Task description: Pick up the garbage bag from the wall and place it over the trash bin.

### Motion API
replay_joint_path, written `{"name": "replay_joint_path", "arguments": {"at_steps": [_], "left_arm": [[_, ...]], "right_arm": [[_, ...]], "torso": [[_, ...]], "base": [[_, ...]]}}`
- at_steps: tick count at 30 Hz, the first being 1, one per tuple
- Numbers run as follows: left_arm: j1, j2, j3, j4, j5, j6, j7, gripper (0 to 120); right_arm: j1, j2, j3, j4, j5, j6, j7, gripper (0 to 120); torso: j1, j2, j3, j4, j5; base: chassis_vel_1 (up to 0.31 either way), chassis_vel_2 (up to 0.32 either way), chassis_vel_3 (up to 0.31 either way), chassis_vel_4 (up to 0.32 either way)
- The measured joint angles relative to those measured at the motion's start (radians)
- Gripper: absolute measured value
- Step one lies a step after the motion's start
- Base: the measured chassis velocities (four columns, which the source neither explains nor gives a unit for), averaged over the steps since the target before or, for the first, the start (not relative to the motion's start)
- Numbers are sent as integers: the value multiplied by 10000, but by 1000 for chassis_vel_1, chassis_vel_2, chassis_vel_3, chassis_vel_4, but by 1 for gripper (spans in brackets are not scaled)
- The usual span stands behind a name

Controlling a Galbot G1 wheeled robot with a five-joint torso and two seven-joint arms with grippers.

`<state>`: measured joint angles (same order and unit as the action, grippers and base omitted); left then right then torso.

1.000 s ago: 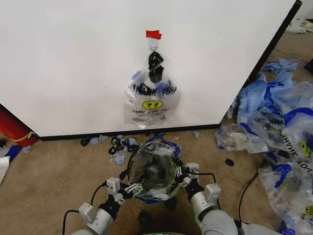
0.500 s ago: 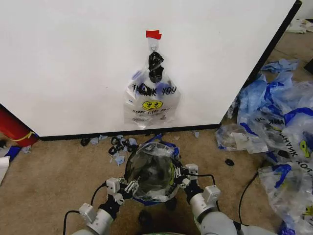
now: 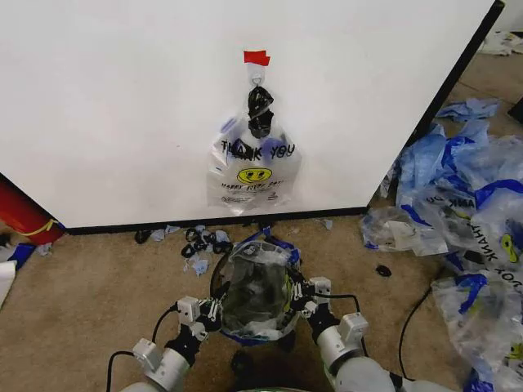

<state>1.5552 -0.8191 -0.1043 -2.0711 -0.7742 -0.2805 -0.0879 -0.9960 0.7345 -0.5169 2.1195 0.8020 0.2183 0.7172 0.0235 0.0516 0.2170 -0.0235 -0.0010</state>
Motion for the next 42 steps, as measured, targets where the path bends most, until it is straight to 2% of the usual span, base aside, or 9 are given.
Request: {"name": "replay_joint_path", "arguments": {"at_steps": [25, 42], "left_arm": [[18, 111, -540, -169, -45, -99, -219, 0], [-20, 62, -961, 367, -99, -289, -309, 0]], "right_arm": [[-294, -41, -52, -172, -285, 303, -112, 1], [-891, -165, 532, 264, -283, 465, -306, 1]], "torso": [[0, 0, 0, 0, -1], [0, 0, 0, -1, 1]], "base": [[0, 0, 0, 0], [0, 0, 0, 0]]}}
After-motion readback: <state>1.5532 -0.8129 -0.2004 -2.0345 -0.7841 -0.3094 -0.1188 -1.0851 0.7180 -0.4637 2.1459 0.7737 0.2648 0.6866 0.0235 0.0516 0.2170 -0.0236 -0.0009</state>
